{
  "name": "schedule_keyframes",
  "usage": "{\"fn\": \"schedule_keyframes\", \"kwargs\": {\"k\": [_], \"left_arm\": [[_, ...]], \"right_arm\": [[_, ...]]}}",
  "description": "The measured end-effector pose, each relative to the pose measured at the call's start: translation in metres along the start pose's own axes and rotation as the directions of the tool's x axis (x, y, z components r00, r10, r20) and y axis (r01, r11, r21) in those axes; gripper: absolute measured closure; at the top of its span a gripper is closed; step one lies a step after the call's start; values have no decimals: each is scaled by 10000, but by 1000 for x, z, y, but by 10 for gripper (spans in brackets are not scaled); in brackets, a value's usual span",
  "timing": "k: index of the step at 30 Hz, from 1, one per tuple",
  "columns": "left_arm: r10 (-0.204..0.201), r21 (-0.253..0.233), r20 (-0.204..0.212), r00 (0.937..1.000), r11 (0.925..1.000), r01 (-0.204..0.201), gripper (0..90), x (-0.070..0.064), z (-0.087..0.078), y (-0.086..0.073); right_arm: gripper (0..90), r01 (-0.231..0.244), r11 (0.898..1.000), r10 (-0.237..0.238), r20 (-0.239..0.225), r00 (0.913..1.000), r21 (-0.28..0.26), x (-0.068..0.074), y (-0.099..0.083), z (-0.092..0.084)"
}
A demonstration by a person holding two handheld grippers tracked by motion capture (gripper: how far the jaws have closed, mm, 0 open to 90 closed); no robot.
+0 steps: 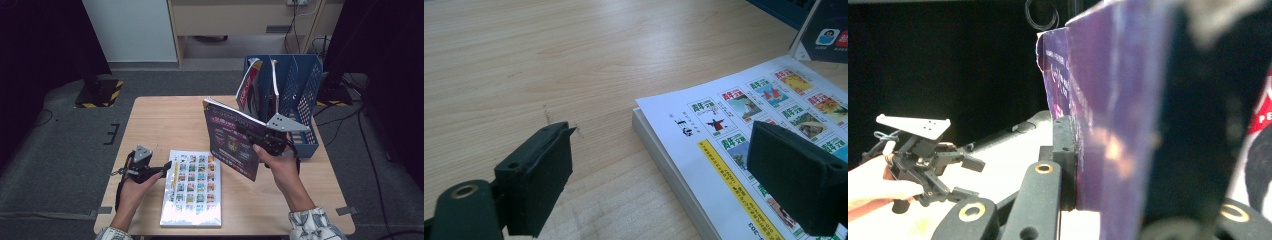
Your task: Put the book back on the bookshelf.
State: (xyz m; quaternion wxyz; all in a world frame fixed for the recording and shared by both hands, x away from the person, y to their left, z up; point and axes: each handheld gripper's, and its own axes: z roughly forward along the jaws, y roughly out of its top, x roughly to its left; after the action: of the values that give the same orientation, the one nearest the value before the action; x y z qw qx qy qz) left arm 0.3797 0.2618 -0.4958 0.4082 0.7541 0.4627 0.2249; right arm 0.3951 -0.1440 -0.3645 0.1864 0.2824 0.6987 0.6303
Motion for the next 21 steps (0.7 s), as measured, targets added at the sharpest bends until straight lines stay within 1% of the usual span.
{"fn": "schedule_keyframes", "kwargs": {"k": [4, 10, 21], "left_arm": [[-18, -39, 10, 10000, 10000, 18, 109, 0, 0, 0], [-13, -49, 19, 10000, 10000, 13, 109, 0, 0, 1], [45, -61, -5, 10000, 10000, -46, 111, 0, 0, 2]], "right_arm": [[843, 26, 10000, -26, 86, 10000, 80, -1, 3, -5], [843, -72, 9998, 72, -14, 10000, -161, -3, 9, -16], [843, -34, 9999, 34, 10, 10000, -165, -2, 13, -25]]}}
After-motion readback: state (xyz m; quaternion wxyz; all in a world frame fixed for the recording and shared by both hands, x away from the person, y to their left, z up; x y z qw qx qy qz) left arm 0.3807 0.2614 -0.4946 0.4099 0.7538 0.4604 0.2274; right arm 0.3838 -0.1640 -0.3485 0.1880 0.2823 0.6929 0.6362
